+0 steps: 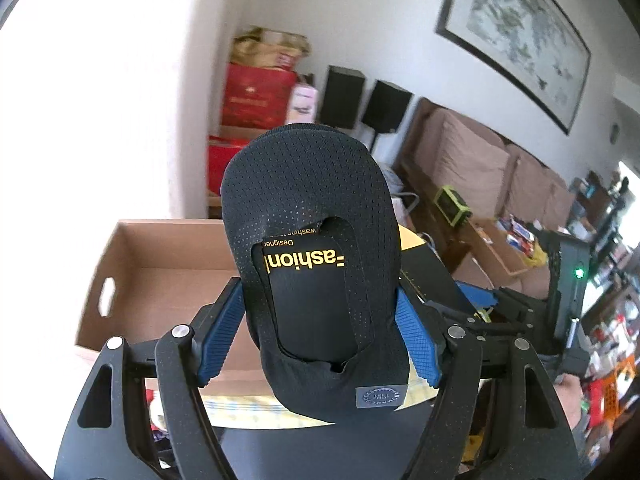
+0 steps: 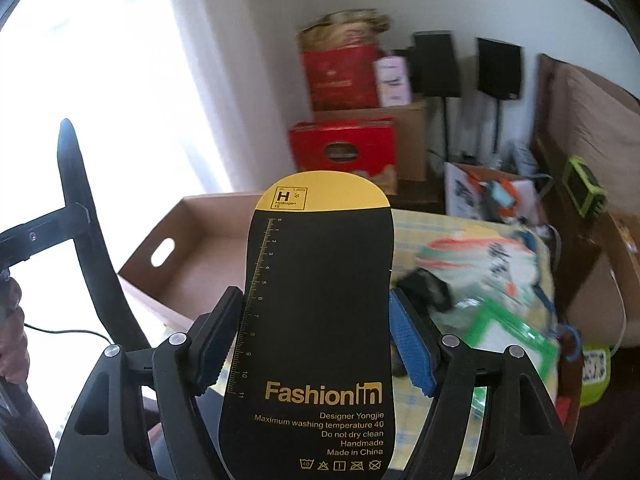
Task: Organize objects
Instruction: 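Carry the insole and slipper with both grippers over the cardboard box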
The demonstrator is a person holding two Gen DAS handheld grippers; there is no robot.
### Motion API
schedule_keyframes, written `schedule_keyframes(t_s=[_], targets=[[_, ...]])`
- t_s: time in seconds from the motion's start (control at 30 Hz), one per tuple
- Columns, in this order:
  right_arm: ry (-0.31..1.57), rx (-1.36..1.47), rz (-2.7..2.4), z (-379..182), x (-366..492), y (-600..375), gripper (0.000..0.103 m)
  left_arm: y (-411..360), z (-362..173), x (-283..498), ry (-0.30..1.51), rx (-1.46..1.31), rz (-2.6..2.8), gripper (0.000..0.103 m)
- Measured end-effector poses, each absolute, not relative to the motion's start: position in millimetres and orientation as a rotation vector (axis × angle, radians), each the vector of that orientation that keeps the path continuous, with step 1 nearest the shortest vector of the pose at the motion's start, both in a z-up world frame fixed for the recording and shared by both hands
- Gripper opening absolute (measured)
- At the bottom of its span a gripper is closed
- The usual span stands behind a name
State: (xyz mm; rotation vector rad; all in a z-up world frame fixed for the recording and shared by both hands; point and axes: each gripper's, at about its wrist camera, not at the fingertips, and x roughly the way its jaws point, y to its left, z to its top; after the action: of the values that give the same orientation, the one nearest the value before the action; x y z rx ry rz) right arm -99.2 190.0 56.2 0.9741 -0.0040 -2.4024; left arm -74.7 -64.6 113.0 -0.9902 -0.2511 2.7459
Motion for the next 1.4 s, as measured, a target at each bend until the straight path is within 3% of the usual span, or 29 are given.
schedule_keyframes(t_s=[0.67, 1.4], targets=[[0.290, 0.996, -2.055, 27.4, -154.8, 24.0, 0.074, -207.0, 108.3, -45.3, -0.399, -1.009, 2.926, 0.071], [0.671, 1.090, -1.609, -56.4, -182.4, -109.4, 0.074, -262.2, 78.1, -39.3, -0.486, -1.103, 2.981, 0.071]])
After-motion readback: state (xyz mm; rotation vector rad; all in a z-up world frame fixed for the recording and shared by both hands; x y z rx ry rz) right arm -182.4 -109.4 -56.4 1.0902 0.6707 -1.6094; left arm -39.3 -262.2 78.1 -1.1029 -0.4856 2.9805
